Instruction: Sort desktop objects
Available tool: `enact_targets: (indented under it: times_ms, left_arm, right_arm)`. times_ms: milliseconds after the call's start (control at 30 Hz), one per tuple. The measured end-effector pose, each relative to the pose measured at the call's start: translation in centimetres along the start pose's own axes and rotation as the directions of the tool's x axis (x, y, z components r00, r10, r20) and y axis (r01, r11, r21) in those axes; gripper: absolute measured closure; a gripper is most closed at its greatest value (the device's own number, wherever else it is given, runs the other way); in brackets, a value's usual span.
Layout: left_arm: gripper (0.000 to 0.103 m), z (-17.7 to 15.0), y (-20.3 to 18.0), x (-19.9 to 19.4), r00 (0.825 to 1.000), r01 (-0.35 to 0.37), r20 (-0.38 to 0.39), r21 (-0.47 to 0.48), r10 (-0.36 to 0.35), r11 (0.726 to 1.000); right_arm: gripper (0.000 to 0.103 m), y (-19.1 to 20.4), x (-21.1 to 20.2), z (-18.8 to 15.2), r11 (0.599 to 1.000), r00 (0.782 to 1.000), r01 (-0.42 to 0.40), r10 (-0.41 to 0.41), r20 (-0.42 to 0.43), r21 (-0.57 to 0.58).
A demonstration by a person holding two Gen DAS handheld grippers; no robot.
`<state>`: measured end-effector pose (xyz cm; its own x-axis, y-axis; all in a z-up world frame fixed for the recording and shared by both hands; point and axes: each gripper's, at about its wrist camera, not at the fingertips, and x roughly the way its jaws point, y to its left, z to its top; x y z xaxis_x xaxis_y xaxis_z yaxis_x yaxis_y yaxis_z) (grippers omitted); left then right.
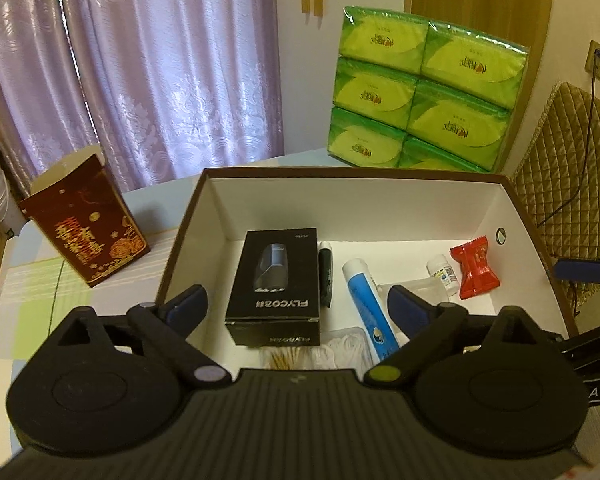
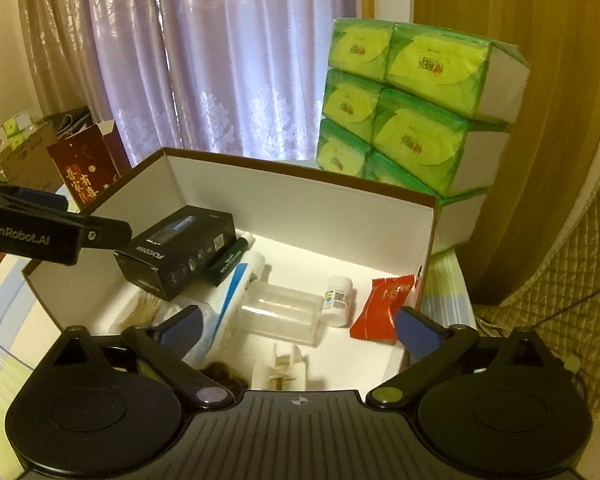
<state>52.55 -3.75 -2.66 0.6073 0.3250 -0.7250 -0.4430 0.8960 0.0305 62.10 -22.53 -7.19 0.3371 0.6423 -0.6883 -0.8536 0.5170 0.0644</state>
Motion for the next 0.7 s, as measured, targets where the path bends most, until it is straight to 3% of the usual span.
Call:
enact_targets:
  times_ms: [267,567,700]
  left_arm:
    - [0.001,-1.2,0.5,-3.1,0.999,-0.027,0.045,-0.038,0.029,0.999]
    - [0.001,-3.4,0.4,-7.1,0.991,-0.093,0.089,-0.076,0.100,0.993]
    - [0.001,-4.5,0.3,-8.9,0.991,-0.084,0.091,-0.115,0.094,0.990]
  right_arm:
    - [0.002,0.9,-1.6,-0.5,0.999,1.000,0.014,-0.012,-0.024,0.044]
    - [0.002,2.2,-4.4,-1.0,0.998,1.000,0.018,-0.016,-0.024,0.068]
    - [0.002,2.6,-5.6,-1.4,0.997,1.000,0.014,-0.012,-0.028,0.082]
